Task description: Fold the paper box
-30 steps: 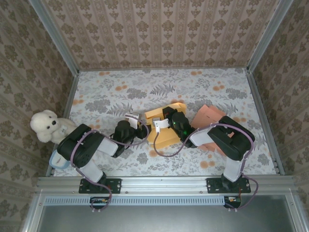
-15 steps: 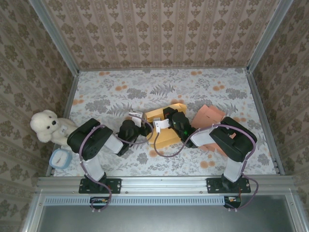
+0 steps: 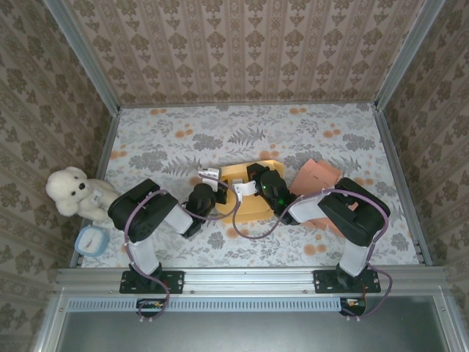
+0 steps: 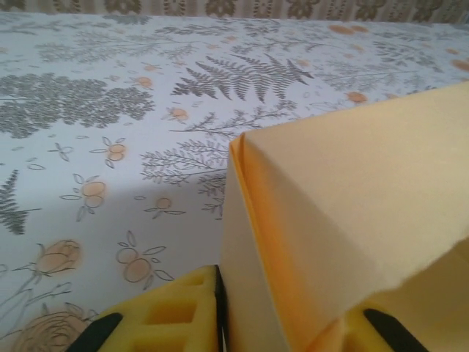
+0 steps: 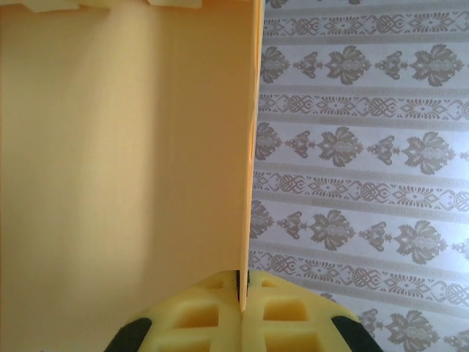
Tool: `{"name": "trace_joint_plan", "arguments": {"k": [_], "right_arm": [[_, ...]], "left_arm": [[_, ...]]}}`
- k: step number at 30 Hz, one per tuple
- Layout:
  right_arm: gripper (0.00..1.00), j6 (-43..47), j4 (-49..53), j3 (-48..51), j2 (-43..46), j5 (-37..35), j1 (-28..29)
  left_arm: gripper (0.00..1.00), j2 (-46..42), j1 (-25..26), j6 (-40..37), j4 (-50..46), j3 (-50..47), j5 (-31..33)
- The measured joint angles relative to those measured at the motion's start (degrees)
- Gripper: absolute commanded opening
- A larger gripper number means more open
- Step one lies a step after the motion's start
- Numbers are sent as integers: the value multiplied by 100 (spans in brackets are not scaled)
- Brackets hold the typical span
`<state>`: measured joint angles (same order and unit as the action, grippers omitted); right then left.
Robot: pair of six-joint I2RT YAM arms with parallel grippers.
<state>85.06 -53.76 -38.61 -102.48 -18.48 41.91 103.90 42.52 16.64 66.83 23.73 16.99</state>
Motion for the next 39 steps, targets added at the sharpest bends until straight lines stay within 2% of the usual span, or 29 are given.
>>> {"name": "trace_joint_plan", "arguments": {"k": [3,4,6,7,11,13,20,27,30,35,39], "right_arm": [[2,-42,7,-17,0,2,13],[9,-85,15,-28,0,2,15],[15,-175,31,-31,4,70,15],[17,-240,63,-31,24,103,26],[37,-601,588,-31,267,247,31],[43,-839,951,-31,461,337,28],[46,-1882,2262,-31,1637,756,13],[51,-3541,3134,-28,3005,1401,-26],[51,-4404,3451,-111,3123,1443,-39],[50,-5921,4138,-686,2774,1373,-90],[50,-6706,4253,-859,2514,1270,-103]], "left_arm": [[7,-2,83,-20,-205,116,398],[4,-2,96,-24,-260,149,481],[0,-2,98,-26,-339,197,584],[0,-2,85,-28,-374,219,640],[0,0,52,-109,-398,232,704],[0,22,50,-166,-363,232,704],[0,87,50,-444,-212,227,667],[0,90,-9,-828,179,26,439],[0,90,-94,-1027,393,-127,181],[0,92,-245,-1322,599,-203,-382],[0,90,-289,-1482,656,-232,-782]]}}
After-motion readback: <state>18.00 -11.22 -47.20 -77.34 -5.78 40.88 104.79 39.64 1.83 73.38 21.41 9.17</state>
